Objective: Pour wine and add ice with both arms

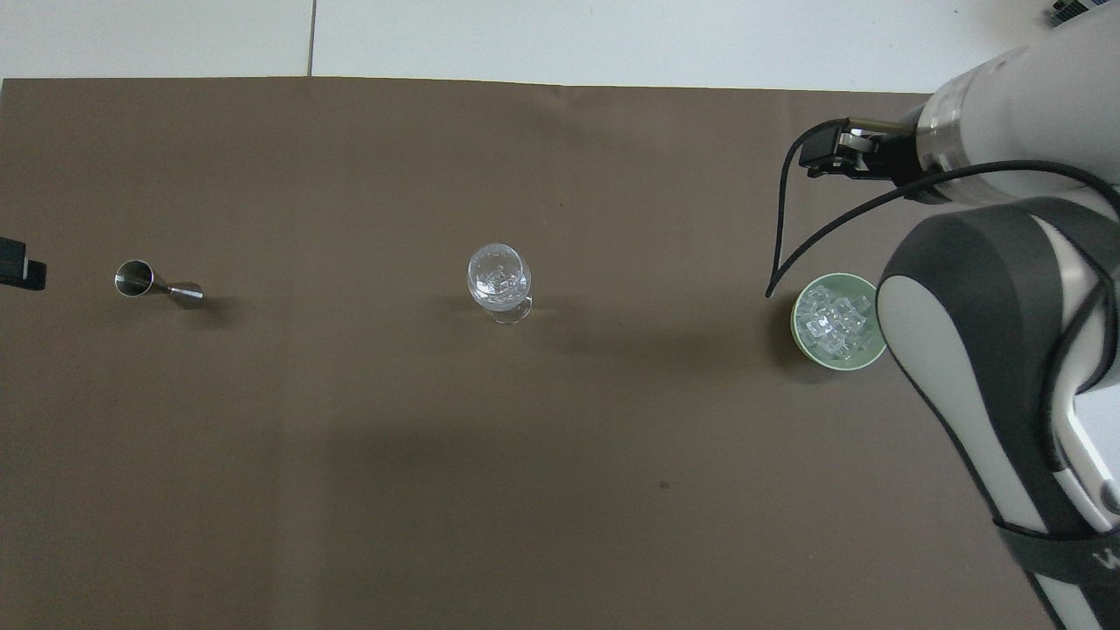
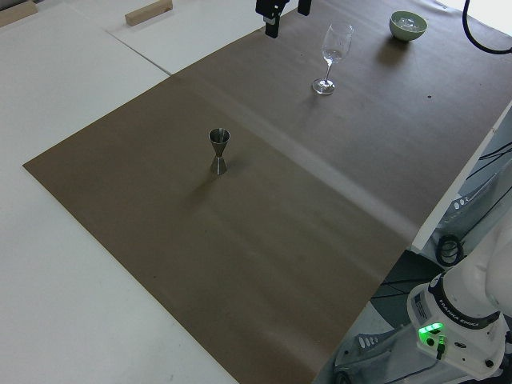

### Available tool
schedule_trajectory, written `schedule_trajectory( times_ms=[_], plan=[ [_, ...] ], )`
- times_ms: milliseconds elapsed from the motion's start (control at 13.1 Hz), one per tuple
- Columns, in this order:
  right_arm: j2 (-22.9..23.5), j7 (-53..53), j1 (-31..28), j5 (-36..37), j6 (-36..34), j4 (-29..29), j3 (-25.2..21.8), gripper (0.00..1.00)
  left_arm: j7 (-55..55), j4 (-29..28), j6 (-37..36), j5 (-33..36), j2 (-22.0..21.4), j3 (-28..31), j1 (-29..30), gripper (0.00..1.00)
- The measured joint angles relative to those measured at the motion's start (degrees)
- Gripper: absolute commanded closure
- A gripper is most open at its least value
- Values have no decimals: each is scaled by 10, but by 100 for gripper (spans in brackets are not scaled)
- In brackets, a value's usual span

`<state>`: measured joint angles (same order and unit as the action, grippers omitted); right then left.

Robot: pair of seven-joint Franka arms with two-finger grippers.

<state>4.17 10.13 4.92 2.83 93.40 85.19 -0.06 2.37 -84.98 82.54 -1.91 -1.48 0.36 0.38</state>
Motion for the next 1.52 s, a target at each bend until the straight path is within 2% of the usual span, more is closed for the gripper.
schedule_trajectory(
  times_ms=[228, 457, 761, 989, 1522],
  plan=[
    [-24, -42, 17, -15, -19, 25, -46, 0, 0, -1, 0, 0, -8, -2, 0, 0],
    [-43, -65, 22, -16, -39, 42, -70, 0, 0, -2, 1, 0, -8, -3, 0, 0],
    [-65, -70, 13, -16, -43, 71, -76, 0, 0, -3, 2, 0, -8, -7, -1, 0],
    [-66, -70, -6, -16, -43, 73, -75, 0, 0, -6, 2, 0, -11, -9, -1, 0],
    [-66, -70, -6, -16, -42, 73, -71, 0, 0, -9, 25, 7, -13, -9, -1, 0]
  ],
)
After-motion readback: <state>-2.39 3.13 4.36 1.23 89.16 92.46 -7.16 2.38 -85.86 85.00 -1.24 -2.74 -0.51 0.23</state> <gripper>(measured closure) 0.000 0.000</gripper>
